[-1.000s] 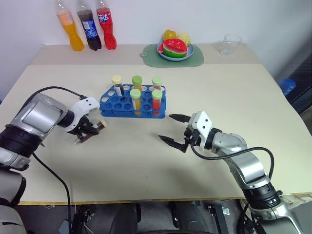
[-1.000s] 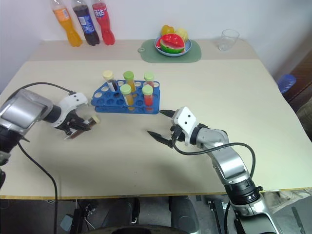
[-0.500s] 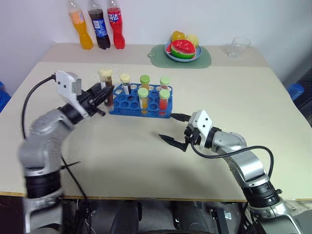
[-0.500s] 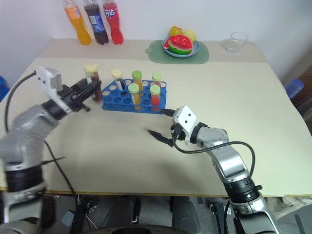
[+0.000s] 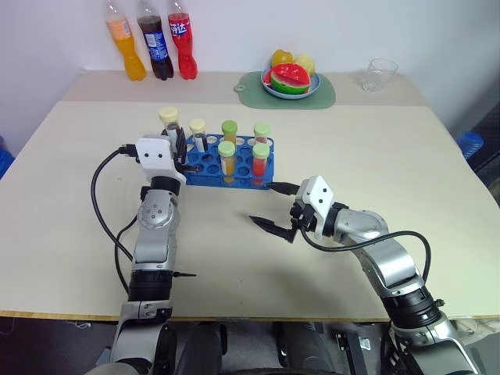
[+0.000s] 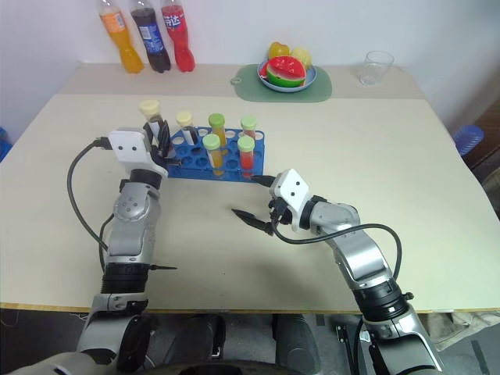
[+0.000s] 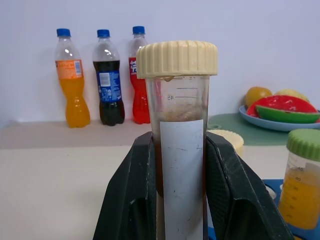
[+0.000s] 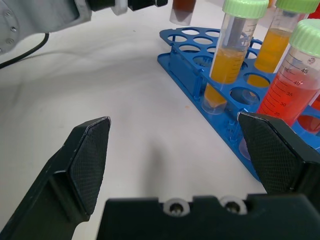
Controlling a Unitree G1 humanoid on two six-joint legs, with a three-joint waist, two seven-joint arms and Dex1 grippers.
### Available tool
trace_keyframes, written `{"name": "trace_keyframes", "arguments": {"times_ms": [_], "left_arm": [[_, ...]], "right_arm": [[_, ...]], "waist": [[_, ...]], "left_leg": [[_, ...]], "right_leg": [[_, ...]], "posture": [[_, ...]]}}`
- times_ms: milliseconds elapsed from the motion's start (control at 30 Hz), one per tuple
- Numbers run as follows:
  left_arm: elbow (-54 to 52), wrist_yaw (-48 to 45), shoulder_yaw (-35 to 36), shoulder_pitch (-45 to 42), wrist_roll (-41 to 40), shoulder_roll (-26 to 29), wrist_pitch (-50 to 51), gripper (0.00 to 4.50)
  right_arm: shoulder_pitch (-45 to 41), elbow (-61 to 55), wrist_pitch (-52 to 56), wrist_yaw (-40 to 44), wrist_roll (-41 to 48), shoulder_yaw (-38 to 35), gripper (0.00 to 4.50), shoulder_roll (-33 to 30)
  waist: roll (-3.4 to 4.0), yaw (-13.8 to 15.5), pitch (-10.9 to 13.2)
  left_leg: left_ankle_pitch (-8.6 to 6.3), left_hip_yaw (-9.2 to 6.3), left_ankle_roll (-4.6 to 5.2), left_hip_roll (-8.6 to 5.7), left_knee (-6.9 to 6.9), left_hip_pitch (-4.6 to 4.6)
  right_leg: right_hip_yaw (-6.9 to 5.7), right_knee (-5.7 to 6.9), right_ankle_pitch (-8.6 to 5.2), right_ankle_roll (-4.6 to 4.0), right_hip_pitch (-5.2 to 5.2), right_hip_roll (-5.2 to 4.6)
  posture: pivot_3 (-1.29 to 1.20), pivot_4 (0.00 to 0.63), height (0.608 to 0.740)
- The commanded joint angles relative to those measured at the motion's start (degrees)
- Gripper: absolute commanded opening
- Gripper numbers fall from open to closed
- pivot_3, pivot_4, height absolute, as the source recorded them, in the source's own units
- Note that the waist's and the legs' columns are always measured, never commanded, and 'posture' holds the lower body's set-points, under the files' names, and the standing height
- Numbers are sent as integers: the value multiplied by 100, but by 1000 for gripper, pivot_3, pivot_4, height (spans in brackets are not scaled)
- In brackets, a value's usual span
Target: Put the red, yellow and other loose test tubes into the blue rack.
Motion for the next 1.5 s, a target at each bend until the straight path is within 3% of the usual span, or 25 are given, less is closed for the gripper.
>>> {"name": "trace_keyframes", "arguments": {"times_ms": [33, 433, 867, 1500], "left_arm": [[250, -180, -236, -185, -4, -21, -44, 747], [946, -340, -425, -300, 23, -129, -302, 747], [285, -24, -459, 148, 256, 61, -26, 747], [663, -133, -503, 110, 65, -139, -194, 747]], "right_arm": [[48, -241, -102, -73, -2, -93, 4500, 1], [4, -185, -158, -97, -21, -51, 4500, 52], [99, -240, -171, -100, -20, -67, 4500, 18], [155, -337, -116, -108, -27, -42, 4500, 4]], "waist": [[0, 9, 0], [1, -6, -1], [3, -4, -2], [5, -1, -3]], "left_leg": [[0, 0, 0, 0, 0, 0], [-1, -2, 2, -1, -1, 17], [-1, -3, 2, 0, -2, 21], [-2, -6, 4, 0, -3, 23]], "right_leg": [[0, 0, 0, 0, 0, 0], [0, -4, 0, 1, 23, 2], [0, -4, -1, 1, 26, 3], [-1, -11, -1, 1, 33, 3]], "posture": [[0, 150, 734], [0, 150, 734], [0, 150, 734], [0, 150, 734]]}}
